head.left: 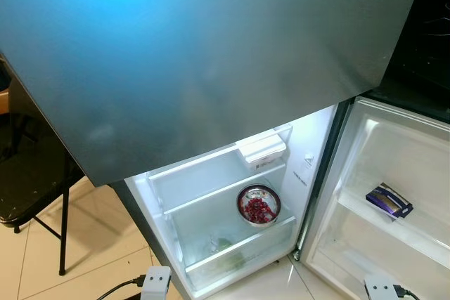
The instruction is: Restocking fridge
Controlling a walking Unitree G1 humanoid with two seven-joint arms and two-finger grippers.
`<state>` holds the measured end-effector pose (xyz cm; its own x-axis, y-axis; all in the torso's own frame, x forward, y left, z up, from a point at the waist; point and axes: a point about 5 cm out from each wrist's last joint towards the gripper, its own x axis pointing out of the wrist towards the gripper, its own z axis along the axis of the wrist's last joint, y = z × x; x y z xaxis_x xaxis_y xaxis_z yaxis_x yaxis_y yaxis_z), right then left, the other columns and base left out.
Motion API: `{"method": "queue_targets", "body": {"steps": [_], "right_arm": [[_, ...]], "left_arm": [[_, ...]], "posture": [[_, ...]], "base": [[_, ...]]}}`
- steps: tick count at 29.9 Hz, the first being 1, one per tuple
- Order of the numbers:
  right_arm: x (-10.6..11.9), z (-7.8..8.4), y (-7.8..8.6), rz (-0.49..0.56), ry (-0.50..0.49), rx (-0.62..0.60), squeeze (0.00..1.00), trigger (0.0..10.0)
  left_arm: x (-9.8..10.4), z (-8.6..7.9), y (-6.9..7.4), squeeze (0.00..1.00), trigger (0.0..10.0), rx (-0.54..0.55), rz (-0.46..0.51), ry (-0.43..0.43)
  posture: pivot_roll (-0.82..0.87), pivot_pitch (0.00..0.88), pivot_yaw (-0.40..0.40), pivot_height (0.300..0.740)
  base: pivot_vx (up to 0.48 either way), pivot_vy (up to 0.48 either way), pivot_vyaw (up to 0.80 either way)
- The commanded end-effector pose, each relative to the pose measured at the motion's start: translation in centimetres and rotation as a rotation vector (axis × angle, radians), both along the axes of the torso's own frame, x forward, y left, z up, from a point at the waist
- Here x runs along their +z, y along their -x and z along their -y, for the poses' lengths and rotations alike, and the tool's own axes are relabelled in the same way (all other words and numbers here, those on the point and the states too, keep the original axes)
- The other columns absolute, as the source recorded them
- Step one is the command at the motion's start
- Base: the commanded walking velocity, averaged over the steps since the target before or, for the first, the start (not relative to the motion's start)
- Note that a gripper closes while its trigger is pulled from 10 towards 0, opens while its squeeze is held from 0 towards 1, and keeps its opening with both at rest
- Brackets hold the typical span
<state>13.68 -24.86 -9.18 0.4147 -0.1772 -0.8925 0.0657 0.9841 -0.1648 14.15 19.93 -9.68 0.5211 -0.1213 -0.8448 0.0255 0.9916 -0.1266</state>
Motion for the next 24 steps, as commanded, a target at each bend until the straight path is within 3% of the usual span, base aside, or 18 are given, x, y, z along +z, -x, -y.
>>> {"method": "queue_targets", "body": {"steps": [1, 7, 14, 24], "right_arm": [[-0.1, -0.1, 0.3, -0.011, -0.002, -0.004, 0.0, 10.0], [-0.1, 0.0, 0.2, -0.019, 0.005, 0.015, 0.0, 10.0], [0.3, -1.3, -1.7, 0.01, 0.002, 0.056, 0.0, 10.0], [-0.1, -1.7, -1.0, -0.001, 0.0, 0.068, 0.0, 10.0]], "left_arm": [[-0.2, -0.2, 0.6, 0.0, 10.0, 0.016, -0.021, -0.003], [-0.6, 0.1, 1.4, 0.0, 10.0, 0.018, -0.048, -0.002], [-0.8, 0.7, 2.0, 0.0, 10.0, 0.002, -0.071, 0.0], [-0.9, 1.0, 2.2, 0.0, 10.0, -0.004, -0.076, 0.003]], "posture": [[-0.01, 0.0, -0.006, 0.74], [0.0, 0.0, -0.019, 0.74], [0.01, 0.0, -0.038, 0.74], [0.0, 0.0, -0.041, 0.74]], "base": [[0.0, 0.0, 0.0], [0.0, 0.0, 0.0], [-0.034, 0.0, 0.0], [-0.24, 0.0, 0.0]]}}
